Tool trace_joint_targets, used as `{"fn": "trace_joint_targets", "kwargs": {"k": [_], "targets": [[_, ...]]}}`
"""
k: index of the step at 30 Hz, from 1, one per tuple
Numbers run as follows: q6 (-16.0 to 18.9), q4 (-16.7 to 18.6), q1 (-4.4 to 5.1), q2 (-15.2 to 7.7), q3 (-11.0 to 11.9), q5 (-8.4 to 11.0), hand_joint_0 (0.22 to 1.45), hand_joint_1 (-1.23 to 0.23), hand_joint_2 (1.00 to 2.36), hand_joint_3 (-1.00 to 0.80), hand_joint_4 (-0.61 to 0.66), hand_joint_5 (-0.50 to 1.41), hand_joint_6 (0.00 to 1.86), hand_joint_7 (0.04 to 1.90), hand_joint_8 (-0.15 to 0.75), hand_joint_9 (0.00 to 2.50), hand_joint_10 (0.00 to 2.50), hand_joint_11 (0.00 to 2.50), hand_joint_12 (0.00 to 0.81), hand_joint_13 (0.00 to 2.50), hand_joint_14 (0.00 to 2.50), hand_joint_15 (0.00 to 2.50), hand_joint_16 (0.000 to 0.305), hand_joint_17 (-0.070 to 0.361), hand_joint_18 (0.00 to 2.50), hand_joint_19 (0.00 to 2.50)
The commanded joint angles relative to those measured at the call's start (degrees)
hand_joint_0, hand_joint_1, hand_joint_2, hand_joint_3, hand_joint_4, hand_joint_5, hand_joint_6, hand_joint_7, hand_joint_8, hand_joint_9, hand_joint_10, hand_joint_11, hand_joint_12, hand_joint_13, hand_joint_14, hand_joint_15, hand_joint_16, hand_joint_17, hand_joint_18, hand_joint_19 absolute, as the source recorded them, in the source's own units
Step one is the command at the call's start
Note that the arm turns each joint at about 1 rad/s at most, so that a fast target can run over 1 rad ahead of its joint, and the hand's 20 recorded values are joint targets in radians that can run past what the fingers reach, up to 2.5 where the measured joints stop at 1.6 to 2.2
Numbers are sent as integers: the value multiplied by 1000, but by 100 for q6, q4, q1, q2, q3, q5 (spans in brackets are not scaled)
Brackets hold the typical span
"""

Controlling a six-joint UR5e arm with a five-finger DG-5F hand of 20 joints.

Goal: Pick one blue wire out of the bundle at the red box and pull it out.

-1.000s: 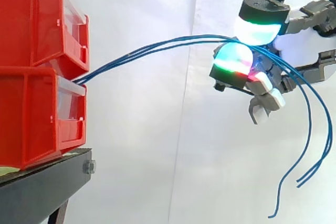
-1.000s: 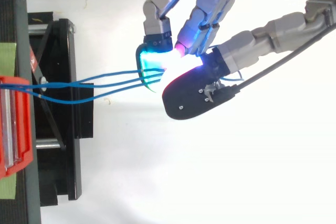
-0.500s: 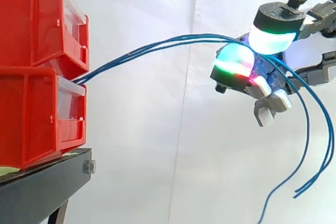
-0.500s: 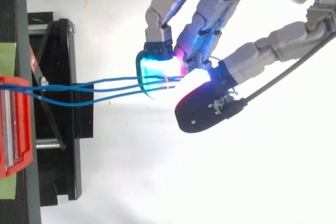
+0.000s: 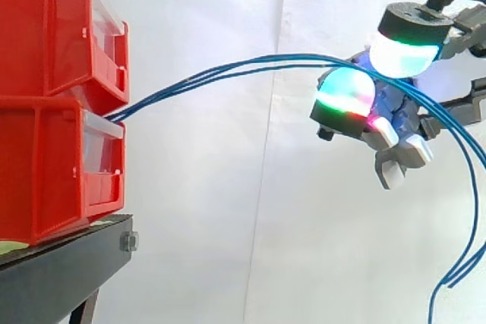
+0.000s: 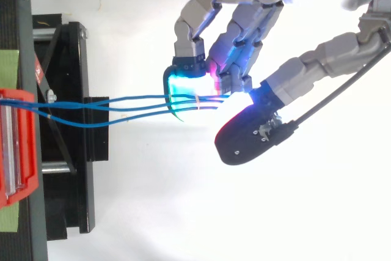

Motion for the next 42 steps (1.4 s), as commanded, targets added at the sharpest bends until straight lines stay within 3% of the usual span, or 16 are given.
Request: {"fn": "trace_joint_targets", "kwargs": {"k": [1,6,14,23,28,34,39,42], "targets": [[0,-1,-9,9,15,-18,600,-675,1005,-441,220,-208,949,855,371,907,12,730,434,967,18,565,58,131,887,564],[0,-27,-27,61,24,-18,615,-654,1011,-374,210,-199,952,882,375,936,14,739,436,981,18,569,58,130,893,574],[0,-27,-18,52,24,-18,674,-773,1018,-248,107,-196,972,910,382,951,13,749,435,999,19,567,57,129,931,550],[0,-159,-18,61,15,-18,752,-890,1013,-336,182,-228,986,836,342,807,13,728,421,963,20,547,56,126,935,487],[0,-159,0,61,15,-26,765,-845,1019,-252,88,-264,972,790,301,638,10,694,403,899,17,538,55,124,879,517],[9,-185,0,79,51,-26,690,-856,1012,-340,182,-262,944,769,309,608,10,703,417,874,17,539,56,126,870,509],[9,-185,0,79,51,-26,585,-765,1000,-500,239,-255,939,773,335,651,8,712,432,881,19,546,58,132,855,546],[9,-194,0,79,59,-26,566,-739,1000,-500,249,-253,939,778,347,661,11,711,439,885,18,549,60,134,856,549]]}}
